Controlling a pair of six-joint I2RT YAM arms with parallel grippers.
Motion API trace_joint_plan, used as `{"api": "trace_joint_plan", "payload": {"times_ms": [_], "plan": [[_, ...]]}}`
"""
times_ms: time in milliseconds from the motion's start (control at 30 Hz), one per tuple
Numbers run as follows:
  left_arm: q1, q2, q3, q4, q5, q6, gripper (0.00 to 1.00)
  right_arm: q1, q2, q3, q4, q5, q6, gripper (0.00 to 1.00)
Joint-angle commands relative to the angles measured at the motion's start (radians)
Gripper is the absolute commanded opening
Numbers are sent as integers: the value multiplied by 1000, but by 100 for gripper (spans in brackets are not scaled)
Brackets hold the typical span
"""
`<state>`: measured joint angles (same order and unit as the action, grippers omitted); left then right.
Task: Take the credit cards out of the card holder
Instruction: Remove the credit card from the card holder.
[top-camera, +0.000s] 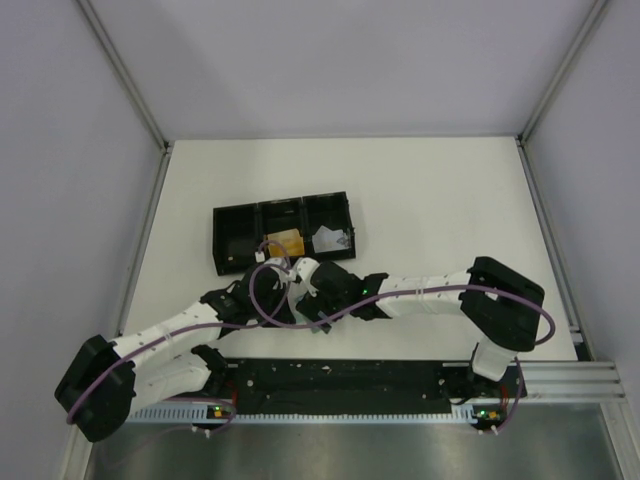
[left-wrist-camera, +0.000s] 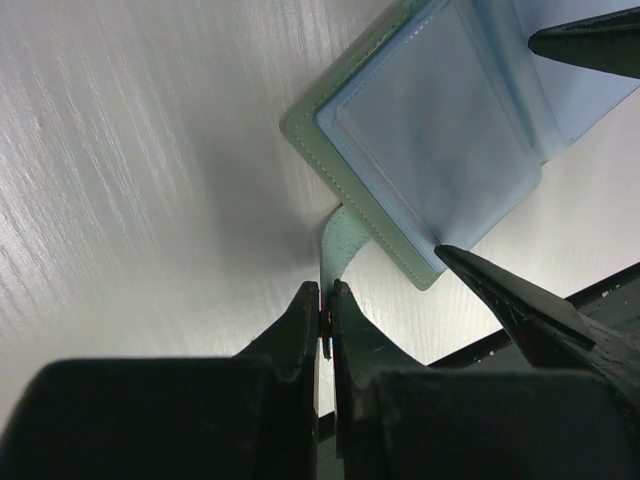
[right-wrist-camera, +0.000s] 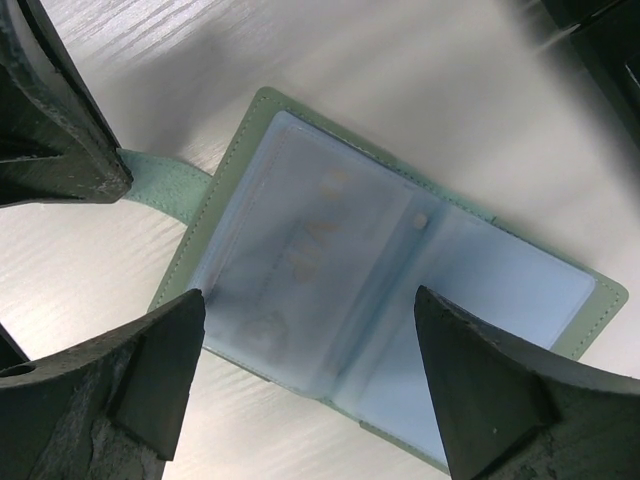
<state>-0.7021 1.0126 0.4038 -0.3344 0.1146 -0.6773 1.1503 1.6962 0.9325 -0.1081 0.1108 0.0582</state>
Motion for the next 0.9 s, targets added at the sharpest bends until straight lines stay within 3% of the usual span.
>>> {"api": "trace_joint_plan", "payload": {"times_ms": [0, 200, 467, 700, 867], "plan": [[-14, 4, 3, 52, 22, 31, 0, 19, 34, 55, 41, 0, 9, 84], [-14, -2, 3, 44, 23, 36, 0, 19, 49, 57, 9, 82, 9, 83], [-14, -23, 6, 14, 25, 47, 0, 0, 22, 45, -67, 257, 0, 60], [-14, -49, 15, -25, 23, 59, 0, -61, -53, 17, -107, 397, 25, 59], [-14, -58, 15, -34, 14, 61, 0, -171, -157, -53, -114, 405, 80, 59]]}}
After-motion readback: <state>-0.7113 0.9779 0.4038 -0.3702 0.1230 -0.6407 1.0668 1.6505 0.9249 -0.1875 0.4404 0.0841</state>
